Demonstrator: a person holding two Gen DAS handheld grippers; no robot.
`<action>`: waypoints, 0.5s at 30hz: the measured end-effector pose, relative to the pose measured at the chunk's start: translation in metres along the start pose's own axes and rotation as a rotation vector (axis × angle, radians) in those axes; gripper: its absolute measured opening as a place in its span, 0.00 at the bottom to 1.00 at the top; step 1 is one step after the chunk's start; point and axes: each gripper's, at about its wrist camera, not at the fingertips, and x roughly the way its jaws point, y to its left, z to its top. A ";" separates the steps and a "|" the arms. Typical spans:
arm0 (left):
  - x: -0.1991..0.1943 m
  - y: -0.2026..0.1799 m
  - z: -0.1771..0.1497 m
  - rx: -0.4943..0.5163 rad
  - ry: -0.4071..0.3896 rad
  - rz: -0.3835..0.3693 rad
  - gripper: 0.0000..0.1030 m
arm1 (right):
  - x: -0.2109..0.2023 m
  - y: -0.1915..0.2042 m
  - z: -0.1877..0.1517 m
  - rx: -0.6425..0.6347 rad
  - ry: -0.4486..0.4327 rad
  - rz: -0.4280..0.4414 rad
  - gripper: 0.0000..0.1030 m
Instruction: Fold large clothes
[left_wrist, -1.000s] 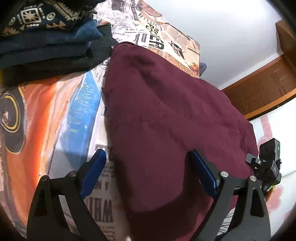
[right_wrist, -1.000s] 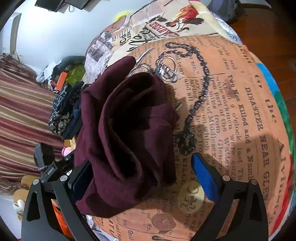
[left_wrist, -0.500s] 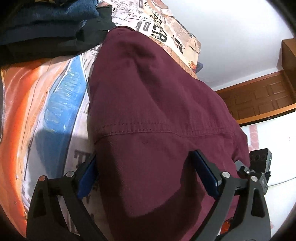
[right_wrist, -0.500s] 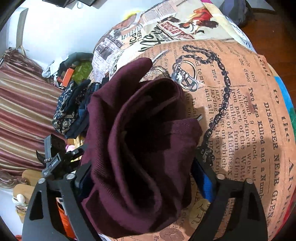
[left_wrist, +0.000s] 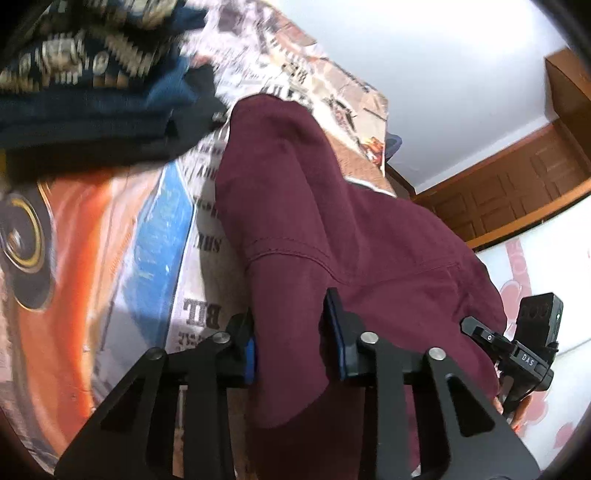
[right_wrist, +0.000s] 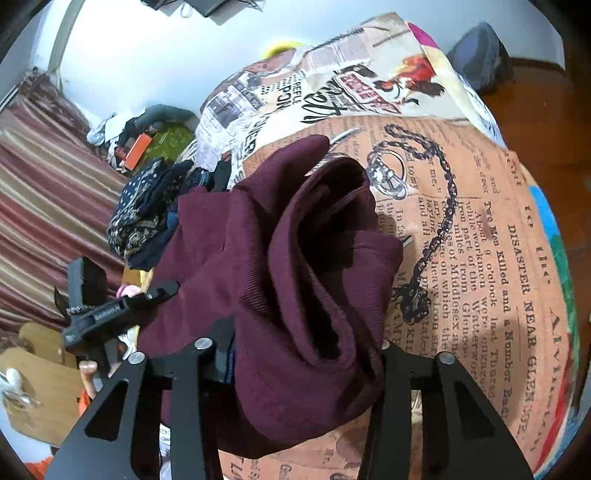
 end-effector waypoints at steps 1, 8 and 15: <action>-0.008 -0.006 0.001 0.026 -0.010 0.007 0.27 | -0.002 0.003 -0.001 -0.005 -0.003 0.000 0.33; -0.054 -0.036 0.015 0.117 -0.083 -0.003 0.24 | -0.019 0.025 0.006 -0.030 -0.045 0.014 0.29; -0.110 -0.054 0.049 0.183 -0.205 -0.033 0.24 | -0.041 0.074 0.032 -0.110 -0.161 0.025 0.29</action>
